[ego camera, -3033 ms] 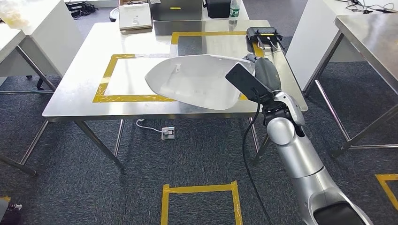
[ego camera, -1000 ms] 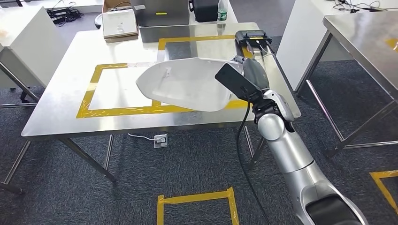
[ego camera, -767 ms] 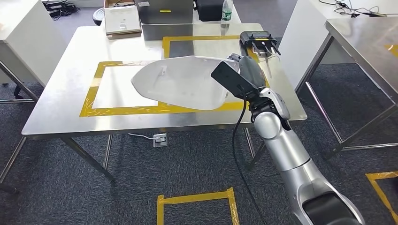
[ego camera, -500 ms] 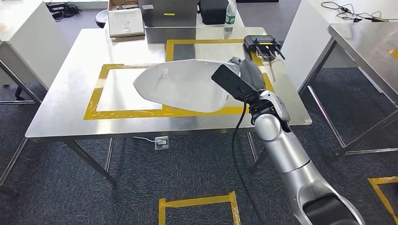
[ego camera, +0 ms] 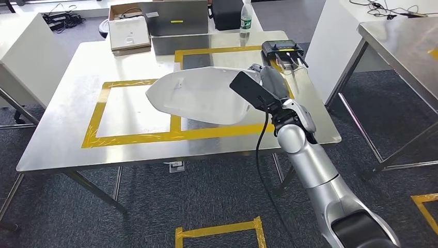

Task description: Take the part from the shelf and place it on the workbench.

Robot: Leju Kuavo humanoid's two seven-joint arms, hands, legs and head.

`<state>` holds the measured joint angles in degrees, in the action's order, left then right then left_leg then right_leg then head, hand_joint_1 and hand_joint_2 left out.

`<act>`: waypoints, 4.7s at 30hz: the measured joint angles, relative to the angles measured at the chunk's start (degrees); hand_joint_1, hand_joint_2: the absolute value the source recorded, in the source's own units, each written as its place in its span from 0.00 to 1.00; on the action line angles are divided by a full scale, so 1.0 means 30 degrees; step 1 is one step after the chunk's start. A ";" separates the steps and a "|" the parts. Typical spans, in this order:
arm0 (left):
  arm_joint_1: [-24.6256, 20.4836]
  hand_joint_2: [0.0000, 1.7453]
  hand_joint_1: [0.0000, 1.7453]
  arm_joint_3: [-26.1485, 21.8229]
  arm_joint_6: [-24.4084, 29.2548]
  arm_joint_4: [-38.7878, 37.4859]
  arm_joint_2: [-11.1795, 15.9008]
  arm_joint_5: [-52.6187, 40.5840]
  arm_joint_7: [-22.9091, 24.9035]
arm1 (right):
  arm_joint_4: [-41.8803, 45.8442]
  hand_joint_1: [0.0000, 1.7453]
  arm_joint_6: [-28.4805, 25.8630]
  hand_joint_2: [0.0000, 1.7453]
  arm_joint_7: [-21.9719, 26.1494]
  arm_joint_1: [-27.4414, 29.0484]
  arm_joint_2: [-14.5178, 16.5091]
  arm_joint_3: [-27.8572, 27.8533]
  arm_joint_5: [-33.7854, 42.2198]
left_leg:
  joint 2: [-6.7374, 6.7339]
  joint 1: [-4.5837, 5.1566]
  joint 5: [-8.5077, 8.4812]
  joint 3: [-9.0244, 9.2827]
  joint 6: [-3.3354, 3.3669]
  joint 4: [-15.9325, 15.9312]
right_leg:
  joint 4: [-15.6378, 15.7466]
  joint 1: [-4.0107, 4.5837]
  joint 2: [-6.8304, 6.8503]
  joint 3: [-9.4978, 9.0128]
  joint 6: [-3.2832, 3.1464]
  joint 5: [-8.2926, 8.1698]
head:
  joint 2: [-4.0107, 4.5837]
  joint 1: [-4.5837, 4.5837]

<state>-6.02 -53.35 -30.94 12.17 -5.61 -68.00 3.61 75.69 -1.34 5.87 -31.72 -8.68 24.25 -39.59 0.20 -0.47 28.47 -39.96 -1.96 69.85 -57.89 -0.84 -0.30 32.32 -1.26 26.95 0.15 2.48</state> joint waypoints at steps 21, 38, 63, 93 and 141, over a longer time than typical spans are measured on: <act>-0.0140 1.00 0.00 0.0250 -0.0005 -0.0005 -0.0086 -0.0893 0.0359 | -0.6846 1.00 0.0040 1.00 -0.0822 -0.3712 0.0213 -0.0759 -0.0574 | 0.0097 0.0095 0.0105 0.2582 0.0651 -0.3532 | -0.0341 0.0316 0.0018 0.1501 0.0381 -0.0896 | 0.0000 0.0040; -0.0682 1.00 0.00 0.1056 -0.0668 -0.0013 -0.0159 -0.1683 0.0978 | -1.7383 1.00 0.0823 1.00 -0.3978 -0.8842 0.1330 -0.1197 -0.2800 | 0.0040 0.0098 -0.1396 0.1238 0.0853 -0.3699 | -0.0200 0.0172 -0.0110 -0.0086 0.0638 0.0625 | 0.0000 0.0000; -0.0587 0.75 0.00 0.1049 -0.0639 -0.0022 0.0062 -0.1375 0.1120 | -1.9777 0.00 0.1577 0.00 -0.5754 -0.9844 0.1894 -0.1199 -0.3426 | -0.0016 0.0136 0.0233 0.3465 0.0645 -0.4342 | -0.0148 0.0204 -0.0059 0.1374 0.0111 -0.0874 | 0.0000 0.0127; -0.0313 0.00 0.00 0.0963 -0.0639 -0.0045 0.0011 -0.1027 0.1251 | -1.7223 0.00 0.0353 0.00 0.2992 -1.1144 0.2020 -0.3612 0.1672 | -0.0218 -0.0540 0.0021 0.3370 0.0371 -0.4054 | -0.1898 -0.0524 0.0084 0.1653 0.1696 -0.0593 | 0.0000 0.0302; -0.0262 0.00 0.00 0.0674 -0.0639 -0.0011 0.0076 -0.1259 0.0909 | 0.7950 0.00 -0.1896 0.00 0.8774 0.3538 0.0341 -0.1741 0.7049 | -0.0016 -0.0010 0.1152 0.3887 0.0163 -0.3399 | -0.0514 -0.0086 0.0154 0.2119 0.0556 -0.1626 | 0.0000 0.0193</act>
<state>-6.81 -51.33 -32.85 12.14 -5.38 -71.77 6.34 99.54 -7.03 32.19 -21.11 -7.66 19.03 -18.44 0.15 -0.50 31.93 -28.30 -1.47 59.66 -59.43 -1.09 0.16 38.68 0.41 22.07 0.15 3.05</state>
